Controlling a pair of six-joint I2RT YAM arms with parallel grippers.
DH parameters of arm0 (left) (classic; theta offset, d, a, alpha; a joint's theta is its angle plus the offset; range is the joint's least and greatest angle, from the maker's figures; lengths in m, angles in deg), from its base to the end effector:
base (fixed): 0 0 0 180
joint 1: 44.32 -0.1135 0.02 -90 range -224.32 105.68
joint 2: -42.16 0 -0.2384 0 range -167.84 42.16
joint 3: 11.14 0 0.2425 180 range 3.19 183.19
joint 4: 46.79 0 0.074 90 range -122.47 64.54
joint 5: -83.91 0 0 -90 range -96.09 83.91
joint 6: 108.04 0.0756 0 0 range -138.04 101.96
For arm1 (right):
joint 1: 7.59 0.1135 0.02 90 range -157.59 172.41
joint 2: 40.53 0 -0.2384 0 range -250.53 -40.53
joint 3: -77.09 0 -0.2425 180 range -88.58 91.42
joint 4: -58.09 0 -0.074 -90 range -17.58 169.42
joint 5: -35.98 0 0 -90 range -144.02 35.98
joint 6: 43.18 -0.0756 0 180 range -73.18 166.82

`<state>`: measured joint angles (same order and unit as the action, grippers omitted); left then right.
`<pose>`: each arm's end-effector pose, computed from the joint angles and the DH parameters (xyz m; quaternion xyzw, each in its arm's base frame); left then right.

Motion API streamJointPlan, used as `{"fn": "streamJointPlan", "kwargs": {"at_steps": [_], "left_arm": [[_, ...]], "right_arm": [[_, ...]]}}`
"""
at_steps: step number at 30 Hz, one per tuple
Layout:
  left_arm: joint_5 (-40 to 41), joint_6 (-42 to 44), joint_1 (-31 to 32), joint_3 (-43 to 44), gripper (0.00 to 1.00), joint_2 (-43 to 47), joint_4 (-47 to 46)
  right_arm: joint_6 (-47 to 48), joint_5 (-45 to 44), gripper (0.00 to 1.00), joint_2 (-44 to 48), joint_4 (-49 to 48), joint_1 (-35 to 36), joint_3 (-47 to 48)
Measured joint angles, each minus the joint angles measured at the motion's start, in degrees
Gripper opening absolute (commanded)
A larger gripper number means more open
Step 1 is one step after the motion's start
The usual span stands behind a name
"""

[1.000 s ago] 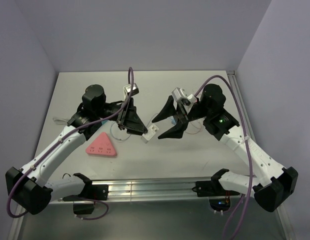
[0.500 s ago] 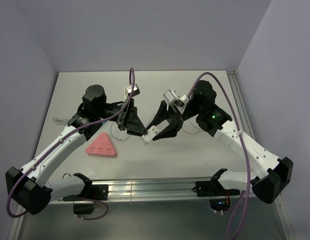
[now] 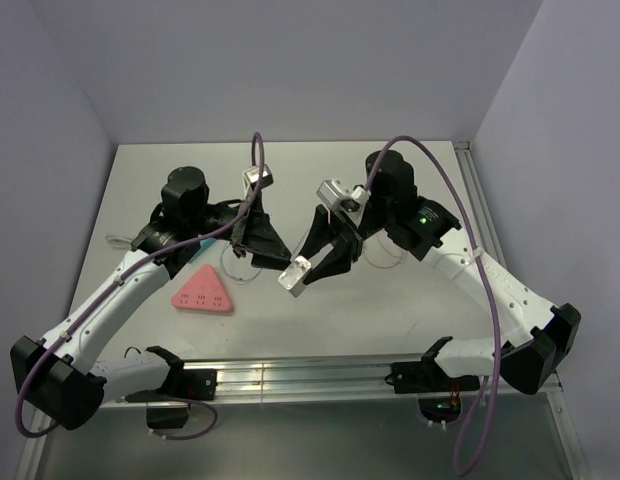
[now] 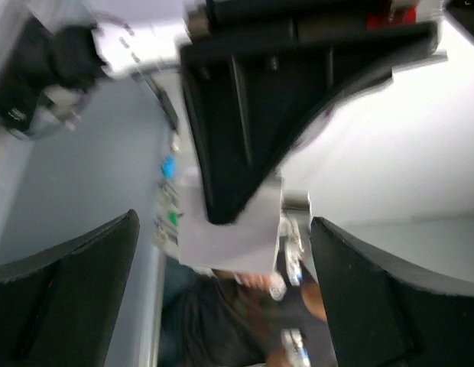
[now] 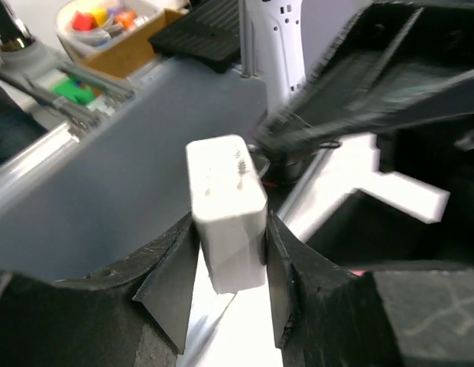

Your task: Insert the plug

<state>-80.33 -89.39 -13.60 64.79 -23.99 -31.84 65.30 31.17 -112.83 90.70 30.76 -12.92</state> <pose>0.1835 -0.1937 0.3642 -0.1773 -0.6934 0.6984 0.0082 0.1542 0.2180 0.3936 -0.6405 0.3172 0.6060 0.3492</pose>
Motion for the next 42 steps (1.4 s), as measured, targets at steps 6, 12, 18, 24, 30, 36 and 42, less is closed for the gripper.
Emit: {"fn": "streamJointPlan", "kwargs": {"at_steps": [6,12,18,24,30,36,42], "left_arm": [[7.72,9.94,-6.51,4.31,0.99,-0.02,9.16],[24.20,20.79,-7.87,10.58,1.00,1.11,18.95],[42.93,23.58,-7.93,5.31,0.99,11.63,16.44],[50.56,19.26,-7.98,-6.62,0.90,24.55,4.31],[50.12,12.46,-7.98,-16.59,0.73,25.09,-12.39],[50.07,5.84,-7.98,-22.60,0.74,23.69,-24.74],[48.96,-1.46,-7.72,-23.96,0.72,19.10,-40.15]], "right_arm": [[-18.84,-8.94,0.00,5.55,-16.17,0.63,-11.50],[-33.42,-22.32,0.00,6.99,-23.17,-0.02,-13.29],[-50.31,-38.97,0.00,6.99,-29.94,-3.06,-13.64],[-67.76,-53.88,0.00,7.26,-44.11,-5.22,-20.90],[-82.75,-65.94,0.00,7.23,-59.14,-4.96,-30.69],[-89.09,-75.54,0.00,7.78,-68.98,-2.40,-34.97],[-90.64,-78.38,0.00,7.37,-73.31,0.09,-34.36]]}}
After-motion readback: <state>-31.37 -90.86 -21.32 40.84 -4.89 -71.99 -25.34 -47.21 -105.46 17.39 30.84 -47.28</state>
